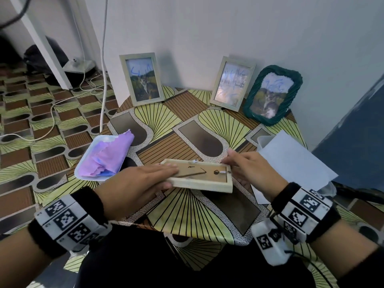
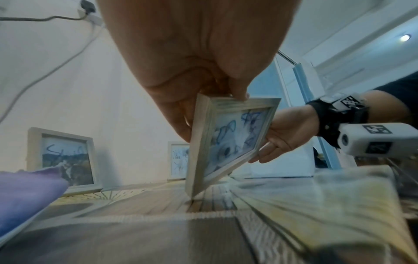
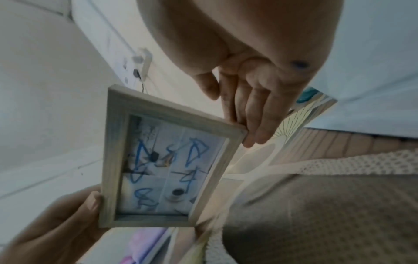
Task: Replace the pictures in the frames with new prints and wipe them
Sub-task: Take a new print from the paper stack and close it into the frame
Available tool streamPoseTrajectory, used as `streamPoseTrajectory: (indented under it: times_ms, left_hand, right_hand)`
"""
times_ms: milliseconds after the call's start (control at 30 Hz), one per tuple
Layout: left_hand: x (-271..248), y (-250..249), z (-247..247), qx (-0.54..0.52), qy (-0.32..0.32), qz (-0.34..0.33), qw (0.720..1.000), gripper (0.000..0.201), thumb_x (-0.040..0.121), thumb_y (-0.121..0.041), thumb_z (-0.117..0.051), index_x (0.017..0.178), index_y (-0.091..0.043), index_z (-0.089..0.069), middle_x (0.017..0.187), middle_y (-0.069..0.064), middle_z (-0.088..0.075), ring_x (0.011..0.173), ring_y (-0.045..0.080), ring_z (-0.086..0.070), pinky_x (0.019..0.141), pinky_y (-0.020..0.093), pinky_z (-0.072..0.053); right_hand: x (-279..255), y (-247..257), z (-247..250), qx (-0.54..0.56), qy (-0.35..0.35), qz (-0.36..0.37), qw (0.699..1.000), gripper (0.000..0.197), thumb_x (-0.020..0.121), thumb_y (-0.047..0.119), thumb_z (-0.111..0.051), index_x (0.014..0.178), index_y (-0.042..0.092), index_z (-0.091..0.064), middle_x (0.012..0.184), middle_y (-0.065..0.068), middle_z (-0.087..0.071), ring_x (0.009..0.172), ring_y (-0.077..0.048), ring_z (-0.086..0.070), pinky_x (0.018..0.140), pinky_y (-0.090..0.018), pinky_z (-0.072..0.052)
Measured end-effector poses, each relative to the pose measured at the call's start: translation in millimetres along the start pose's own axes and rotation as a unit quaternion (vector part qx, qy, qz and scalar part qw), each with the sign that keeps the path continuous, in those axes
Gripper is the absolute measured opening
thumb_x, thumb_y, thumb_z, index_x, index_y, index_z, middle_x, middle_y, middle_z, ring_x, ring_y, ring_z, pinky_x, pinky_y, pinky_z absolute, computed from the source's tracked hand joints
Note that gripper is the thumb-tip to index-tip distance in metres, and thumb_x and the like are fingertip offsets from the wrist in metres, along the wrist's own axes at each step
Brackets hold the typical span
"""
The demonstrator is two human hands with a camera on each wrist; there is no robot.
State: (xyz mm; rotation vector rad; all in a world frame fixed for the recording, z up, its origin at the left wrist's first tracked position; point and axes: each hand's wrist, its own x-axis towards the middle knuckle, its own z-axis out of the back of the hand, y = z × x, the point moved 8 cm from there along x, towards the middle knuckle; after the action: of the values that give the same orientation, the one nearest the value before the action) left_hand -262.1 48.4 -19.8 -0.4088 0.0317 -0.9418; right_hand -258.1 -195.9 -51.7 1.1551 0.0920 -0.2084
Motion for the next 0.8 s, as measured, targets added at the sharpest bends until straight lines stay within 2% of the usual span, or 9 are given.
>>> streamPoseTrajectory:
  times_ms: [67, 167, 200, 300, 367, 500, 633, 733, 800]
  left_hand:
    - [1.2, -1.4, 12.6, -0.025, -0.039, 0.002, 0.999, 0.048, 0.1, -0.044, -0.037, 0.139, -0.019, -0.054, 0.133, -0.008, -0.062, 0.119, 0.01, -0.06, 0.1, 0.028, -0.048]
    - [5.3, -0.8, 26.7, -0.069, -0.093, 0.007, 0.993, 0.038, 0.102, -0.038, -0.038, 0.131, -0.023, -0.057, 0.112, -0.014, -0.069, 0.1, 0.003, -0.065, 0.087, 0.027, -0.05]
    - [6.6, 1.4, 29.3, -0.097, -0.107, 0.014, 0.989, 0.035, 0.102, -0.034, -0.039, 0.131, -0.024, -0.056, 0.113, -0.015, -0.069, 0.101, 0.0, -0.064, 0.087, 0.026, -0.049]
    - [9.4, 4.8, 33.8, -0.176, -0.146, 0.036, 0.973, 0.039, 0.103, -0.025, -0.044, 0.142, -0.027, -0.048, 0.135, -0.021, -0.057, 0.124, -0.003, -0.053, 0.101, 0.015, -0.042]
    - [10.7, 4.7, 35.2, -0.211, -0.161, 0.044, 0.963, 0.044, 0.102, -0.02, -0.045, 0.145, -0.028, -0.044, 0.141, -0.025, -0.051, 0.131, -0.004, -0.047, 0.106, 0.012, -0.036]
    - [12.1, 10.2, 34.1, -0.28, -0.178, 0.075, 0.941, 0.043, 0.101, -0.016, -0.045, 0.14, -0.031, -0.049, 0.137, -0.027, -0.053, 0.128, -0.004, -0.049, 0.101, 0.011, -0.04]
    - [10.0, 21.8, 22.4, -0.313, -0.18, 0.127, 0.924, 0.042, 0.1, -0.01, -0.048, 0.134, -0.034, -0.051, 0.123, -0.044, -0.053, 0.119, -0.018, -0.048, 0.092, 0.001, -0.038]
    - [4.6, 34.6, 8.1, -0.314, -0.165, 0.178, 0.918, 0.044, 0.099, -0.005, -0.051, 0.132, -0.034, -0.052, 0.121, -0.038, -0.058, 0.115, -0.017, -0.051, 0.095, 0.007, -0.04]
    - [1.4, 39.0, -1.3, -0.326, -0.147, 0.2, 0.912, 0.046, 0.097, 0.0, -0.053, 0.124, -0.038, -0.056, 0.1, -0.035, -0.068, 0.091, -0.013, -0.061, 0.082, 0.009, -0.049]
  right_hand:
    - [-3.3, -1.8, 7.2, 0.116, -0.039, -0.025, 0.992, 0.044, 0.1, 0.043, -0.048, 0.089, 0.009, -0.074, 0.091, -0.011, -0.075, 0.074, -0.028, -0.063, 0.061, -0.032, -0.048]
    - [-5.4, -4.1, 12.9, 0.236, -0.062, -0.038, 0.969, 0.037, 0.101, 0.034, -0.049, 0.097, 0.005, -0.07, 0.093, -0.011, -0.077, 0.083, -0.023, -0.074, 0.075, -0.032, -0.06]
    - [-5.8, -4.3, 13.2, 0.27, -0.06, -0.042, 0.96, 0.035, 0.101, 0.033, -0.049, 0.101, 0.004, -0.068, 0.094, -0.012, -0.077, 0.084, -0.024, -0.075, 0.076, -0.032, -0.061]
    - [-5.9, -4.2, 11.8, 0.351, -0.062, -0.049, 0.933, 0.029, 0.1, 0.028, -0.049, 0.107, 0.004, -0.064, 0.098, -0.015, -0.076, 0.091, -0.029, -0.074, 0.076, -0.034, -0.061]
    - [-5.9, -3.1, 8.5, 0.386, -0.065, -0.046, 0.919, 0.026, 0.099, 0.025, -0.052, 0.11, 0.004, -0.063, 0.101, -0.013, -0.075, 0.094, -0.028, -0.074, 0.078, -0.034, -0.061]
    - [-3.0, 0.8, 0.1, 0.428, -0.045, -0.024, 0.902, 0.026, 0.097, 0.023, -0.055, 0.116, 0.006, -0.062, 0.112, -0.01, -0.073, 0.102, -0.025, -0.071, 0.088, -0.036, -0.058]
    - [2.1, 1.3, -8.5, 0.422, -0.008, -0.023, 0.906, 0.025, 0.098, 0.026, -0.055, 0.114, 0.011, -0.066, 0.116, -0.005, -0.073, 0.108, -0.019, -0.069, 0.097, -0.035, -0.053]
    - [2.9, 0.6, -22.7, 0.385, 0.053, -0.019, 0.921, 0.026, 0.101, 0.028, -0.051, 0.105, 0.022, -0.076, 0.12, 0.001, -0.071, 0.112, -0.01, -0.066, 0.096, -0.029, -0.051]
    - [2.6, 2.4, -32.3, 0.347, 0.082, -0.018, 0.934, 0.027, 0.101, 0.028, -0.05, 0.107, 0.023, -0.075, 0.128, -0.009, -0.065, 0.118, -0.014, -0.063, 0.096, -0.029, -0.053]
